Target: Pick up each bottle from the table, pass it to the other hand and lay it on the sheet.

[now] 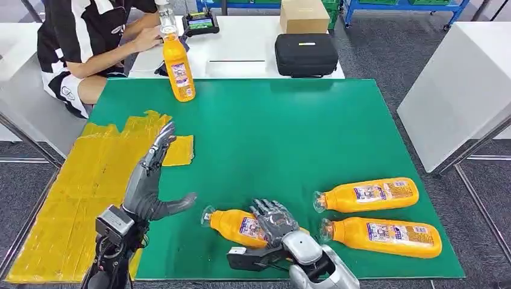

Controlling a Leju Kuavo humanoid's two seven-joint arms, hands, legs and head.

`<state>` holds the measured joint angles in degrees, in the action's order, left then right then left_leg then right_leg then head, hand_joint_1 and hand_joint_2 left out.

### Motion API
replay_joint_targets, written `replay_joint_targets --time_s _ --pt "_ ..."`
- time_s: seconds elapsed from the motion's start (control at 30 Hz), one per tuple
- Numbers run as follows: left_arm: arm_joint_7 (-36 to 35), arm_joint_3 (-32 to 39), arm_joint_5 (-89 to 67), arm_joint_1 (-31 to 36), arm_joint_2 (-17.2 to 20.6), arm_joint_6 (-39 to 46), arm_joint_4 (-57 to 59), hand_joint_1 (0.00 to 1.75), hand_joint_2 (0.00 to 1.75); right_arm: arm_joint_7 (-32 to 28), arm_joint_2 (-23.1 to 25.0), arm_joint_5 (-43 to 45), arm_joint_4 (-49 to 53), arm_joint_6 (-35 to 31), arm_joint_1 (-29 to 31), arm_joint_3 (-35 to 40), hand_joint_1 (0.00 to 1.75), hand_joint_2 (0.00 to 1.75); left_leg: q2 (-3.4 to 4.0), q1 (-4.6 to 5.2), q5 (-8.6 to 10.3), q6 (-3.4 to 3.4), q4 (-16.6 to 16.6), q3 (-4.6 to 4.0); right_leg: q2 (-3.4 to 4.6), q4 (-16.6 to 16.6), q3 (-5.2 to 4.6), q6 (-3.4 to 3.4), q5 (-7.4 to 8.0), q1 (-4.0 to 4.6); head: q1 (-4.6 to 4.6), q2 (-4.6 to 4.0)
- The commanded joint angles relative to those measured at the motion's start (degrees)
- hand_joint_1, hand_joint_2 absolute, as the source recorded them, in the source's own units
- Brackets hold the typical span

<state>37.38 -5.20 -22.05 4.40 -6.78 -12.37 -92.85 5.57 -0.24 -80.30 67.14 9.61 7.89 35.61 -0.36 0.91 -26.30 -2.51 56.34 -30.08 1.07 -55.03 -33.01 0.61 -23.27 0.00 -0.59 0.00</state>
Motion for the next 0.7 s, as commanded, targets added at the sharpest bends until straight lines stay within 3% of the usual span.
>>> replay_joint_targets --time_s 0.03,0.07,0.1,0.6,0.7 --pt "-0.12 2.04 0.25 1.37 -0.25 -0.22 3.08 0.0 1.75 2.37 -5.18 -2.03 -2.9 2.85 -2.75 -1.04 1.57 1.75 -0.27 -0.05 0.08 0.19 -0.1 -0.08 -0.39 0.18 0.05 0.06 0.02 0.04 0.0 0.0" --pt "-0.12 2.04 0.25 1.37 -0.25 -0.22 3.08 0.0 1.75 2.37 -5.18 -2.03 -2.9 2.85 -2.75 -1.04 1.57 1.75 -0.22 -0.03 0.06 0.14 -0.09 -0.01 -0.31 0.14 0.09 0.04 0.01 0.02 0.0 0.0" --pt "-0.12 2.04 0.25 1.37 -0.25 -0.22 3.08 0.0 1.75 2.37 -5.18 -2.03 -2.9 2.85 -2.75 -1.04 1.75 1.75 -0.19 0.01 0.04 0.1 -0.07 0.03 -0.25 0.11 0.11 0.04 -0.01 0.0 0.0 0.0" --pt "-0.56 2.55 0.65 0.15 0.2 0.93 2.2 0.0 1.75 0.72 -2.66 -1.55 -2.82 -3.47 -0.31 -4.18 1.75 1.75 -0.08 0.02 0.0 0.12 -0.06 -0.12 -0.16 0.1 0.05 0.03 0.0 -0.02 0.0 0.0" --pt "-0.67 3.16 0.72 -0.98 -0.4 1.2 1.62 0.0 1.75 1.49 0.2 1.27 -1.75 -11.9 -0.59 -8.86 1.75 1.75 -0.06 0.03 -0.01 0.1 -0.07 -0.11 -0.14 0.08 -0.02 0.04 -0.01 -0.03 0.0 0.0"
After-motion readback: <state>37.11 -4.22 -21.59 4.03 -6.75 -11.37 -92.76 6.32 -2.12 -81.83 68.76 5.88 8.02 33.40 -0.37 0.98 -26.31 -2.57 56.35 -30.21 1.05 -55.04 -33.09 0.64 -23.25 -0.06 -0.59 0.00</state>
